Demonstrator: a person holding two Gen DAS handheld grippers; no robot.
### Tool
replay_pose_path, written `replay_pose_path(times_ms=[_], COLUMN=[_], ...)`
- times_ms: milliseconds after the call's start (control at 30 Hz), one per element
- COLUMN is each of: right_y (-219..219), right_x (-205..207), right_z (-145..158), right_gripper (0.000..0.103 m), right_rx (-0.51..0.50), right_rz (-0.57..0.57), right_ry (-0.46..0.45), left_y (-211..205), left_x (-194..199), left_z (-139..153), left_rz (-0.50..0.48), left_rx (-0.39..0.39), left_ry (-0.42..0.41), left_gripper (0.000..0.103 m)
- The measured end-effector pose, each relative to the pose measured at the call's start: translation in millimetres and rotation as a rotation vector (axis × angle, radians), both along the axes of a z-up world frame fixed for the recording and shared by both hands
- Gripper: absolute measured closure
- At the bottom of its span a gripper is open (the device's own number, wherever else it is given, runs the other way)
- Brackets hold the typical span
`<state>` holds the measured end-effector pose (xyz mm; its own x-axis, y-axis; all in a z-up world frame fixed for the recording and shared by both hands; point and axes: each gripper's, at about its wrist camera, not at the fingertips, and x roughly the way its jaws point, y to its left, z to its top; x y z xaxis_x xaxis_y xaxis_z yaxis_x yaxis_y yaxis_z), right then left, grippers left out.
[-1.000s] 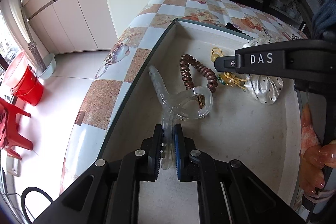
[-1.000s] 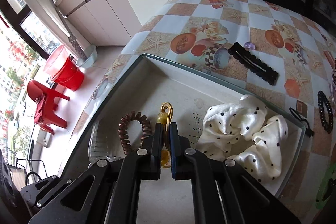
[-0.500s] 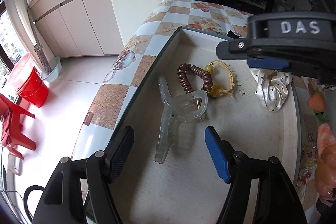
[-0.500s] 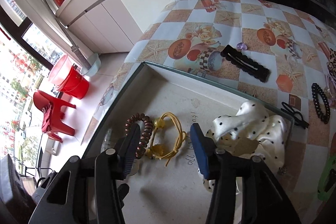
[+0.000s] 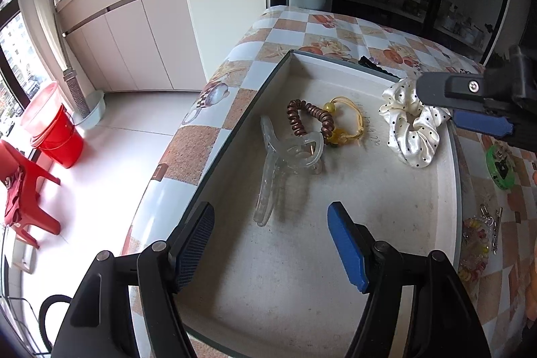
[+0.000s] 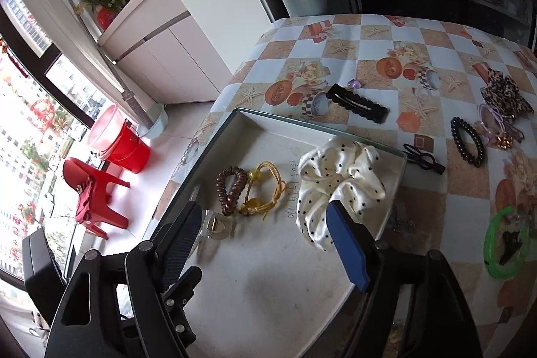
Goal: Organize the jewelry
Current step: 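Carry both items into the white tray and open both grippers, then move both grippers back toward the green bangle and beaded bracelet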
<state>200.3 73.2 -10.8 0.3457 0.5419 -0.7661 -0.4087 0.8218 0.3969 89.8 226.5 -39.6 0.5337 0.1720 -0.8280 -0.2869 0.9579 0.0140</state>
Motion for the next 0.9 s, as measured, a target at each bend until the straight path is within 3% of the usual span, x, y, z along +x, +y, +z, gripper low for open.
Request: replay_pose_path(times_ms=[100, 133, 167, 333, 400, 900], right_y=[-16, -22, -29, -59, -73, -178], right_x=[-11, -14, -19, -35, -41, -69], right_z=[0, 0, -1, -2, -3, -18], right_gripper=[0.023, 0.023, 0.022, 0.021, 0.013, 0.012], right_rx=[-0.001, -0.002, 0.000, -0.003, -0.003, -0.070], right_rz=[-0.021, -0.030, -0.039, -0.078, -0.094, -0.232], right_ry=[0.004, 0.005, 0.008, 0.017, 0.019, 0.046], left_y=[-4, -5, -7, -25, -35, -124], left_x=[-6, -7, -9, -15, -18, -25], left_z=[3, 3, 3, 7, 8, 35], left_rz=[-0.002, -0.003, -0.003, -0.031, -0.048, -0.227], left_rx=[0.005, 0.007, 0.011, 0.018, 0.020, 0.020], left_ry=[-0.008, -0.009, -0.014, -0.029, -0.030, -0.074], left_gripper=[0.030, 0.009, 0.000, 0.000, 0.000, 0.000])
